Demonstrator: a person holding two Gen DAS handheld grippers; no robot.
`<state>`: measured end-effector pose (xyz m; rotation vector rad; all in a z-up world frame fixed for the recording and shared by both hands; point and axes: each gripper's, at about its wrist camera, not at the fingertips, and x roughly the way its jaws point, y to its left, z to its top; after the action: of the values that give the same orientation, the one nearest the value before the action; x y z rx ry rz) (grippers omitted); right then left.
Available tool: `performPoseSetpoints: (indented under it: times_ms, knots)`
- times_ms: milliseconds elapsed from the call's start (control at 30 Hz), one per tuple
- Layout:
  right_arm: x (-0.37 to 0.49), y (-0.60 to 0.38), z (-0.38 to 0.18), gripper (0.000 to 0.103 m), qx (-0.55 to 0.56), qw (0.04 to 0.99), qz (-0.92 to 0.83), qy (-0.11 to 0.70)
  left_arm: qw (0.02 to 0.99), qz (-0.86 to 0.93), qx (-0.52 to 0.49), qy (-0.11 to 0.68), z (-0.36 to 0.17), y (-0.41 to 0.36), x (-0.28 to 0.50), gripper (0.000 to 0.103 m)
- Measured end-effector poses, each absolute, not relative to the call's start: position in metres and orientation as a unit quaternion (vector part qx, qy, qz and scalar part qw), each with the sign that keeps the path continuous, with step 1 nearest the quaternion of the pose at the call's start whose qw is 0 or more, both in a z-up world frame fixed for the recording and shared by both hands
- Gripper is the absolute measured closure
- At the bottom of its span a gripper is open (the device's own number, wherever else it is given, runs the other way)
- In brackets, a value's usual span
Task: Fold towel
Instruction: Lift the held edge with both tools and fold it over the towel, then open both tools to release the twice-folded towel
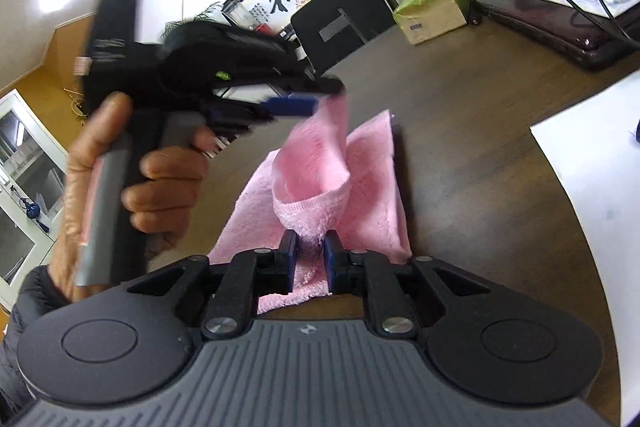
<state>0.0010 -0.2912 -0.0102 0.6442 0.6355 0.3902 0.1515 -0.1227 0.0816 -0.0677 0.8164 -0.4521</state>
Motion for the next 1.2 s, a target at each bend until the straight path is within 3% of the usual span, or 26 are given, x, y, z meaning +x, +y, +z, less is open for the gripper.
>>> performPoseSetpoints:
  times_ms: [133, 167, 233, 267, 633, 867, 1000, 1200]
  knots:
    - [0.003, -0.298, -0.012, 0.069, 0.319, 0.878, 0.187, 0.305, 0.905, -0.214, -0.025, 0.366, 0.093, -0.110, 0.138, 0.050]
    - [0.001, -0.300, -0.012, 0.067, 0.321, 0.878, 0.187, 0.304, 0.909, -0.204, -0.015, 0.364, 0.091, -0.105, 0.133, 0.049]
    - [-0.007, -0.306, -0.011, 0.051, 0.325, 0.877, 0.188, 0.300, 0.912, -0.187, 0.004, 0.365, 0.082, -0.099, 0.127, 0.050]
    - [-0.011, -0.310, -0.009, 0.050, 0.325, 0.878, 0.188, 0.297, 0.911, -0.180, 0.014, 0.371, 0.075, -0.092, 0.123, 0.052]
    - [-0.016, -0.343, 0.029, 0.048, 0.365, 0.865, 0.244, 0.243, 0.903, -0.202, 0.049, 0.376, 0.053, -0.060, 0.072, 0.053]
    - [0.053, -0.322, -0.002, 0.047, 0.401, 0.820, 0.242, 0.330, 0.899, -0.203, 0.037, 0.386, 0.040, -0.053, 0.068, 0.052]
    - [0.067, -0.329, -0.024, 0.060, 0.393, 0.825, 0.196, 0.355, 0.892, -0.207, 0.023, 0.400, 0.023, -0.043, 0.066, 0.048]
    - [0.062, -0.324, -0.001, 0.051, 0.352, 0.852, 0.195, 0.334, 0.891, -0.213, -0.009, 0.400, 0.019, -0.035, 0.066, 0.047]
